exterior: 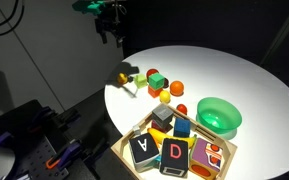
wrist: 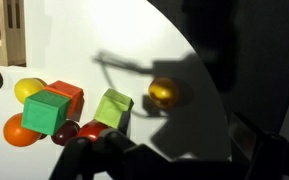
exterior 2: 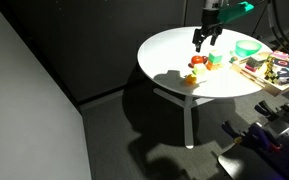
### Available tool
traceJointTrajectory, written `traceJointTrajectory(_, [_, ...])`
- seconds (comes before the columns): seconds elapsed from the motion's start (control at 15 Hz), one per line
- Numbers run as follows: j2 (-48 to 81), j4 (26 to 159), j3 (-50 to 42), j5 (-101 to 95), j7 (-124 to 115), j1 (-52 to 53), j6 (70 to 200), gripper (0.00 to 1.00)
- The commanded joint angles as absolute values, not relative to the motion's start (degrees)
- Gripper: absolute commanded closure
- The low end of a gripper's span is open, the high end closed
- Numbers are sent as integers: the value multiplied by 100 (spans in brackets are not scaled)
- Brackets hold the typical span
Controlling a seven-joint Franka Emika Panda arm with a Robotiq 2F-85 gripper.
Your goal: Put the orange in the wooden tray
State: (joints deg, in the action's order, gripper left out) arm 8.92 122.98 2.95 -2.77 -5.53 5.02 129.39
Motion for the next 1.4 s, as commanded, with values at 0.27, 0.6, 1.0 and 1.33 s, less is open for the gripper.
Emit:
traceJointTrajectory(0.27, [908,12287,311,-277,-554,489,12921,0])
traceJointTrajectory(0.6, [910,12287,311,-277,-554,489,12921,0])
traceJointTrajectory(1.0, [953,12271,301,-290,-543,479,12950,0])
traceJointTrajectory(1.33, [1158,12202,281,-307,-529,470,12965,0])
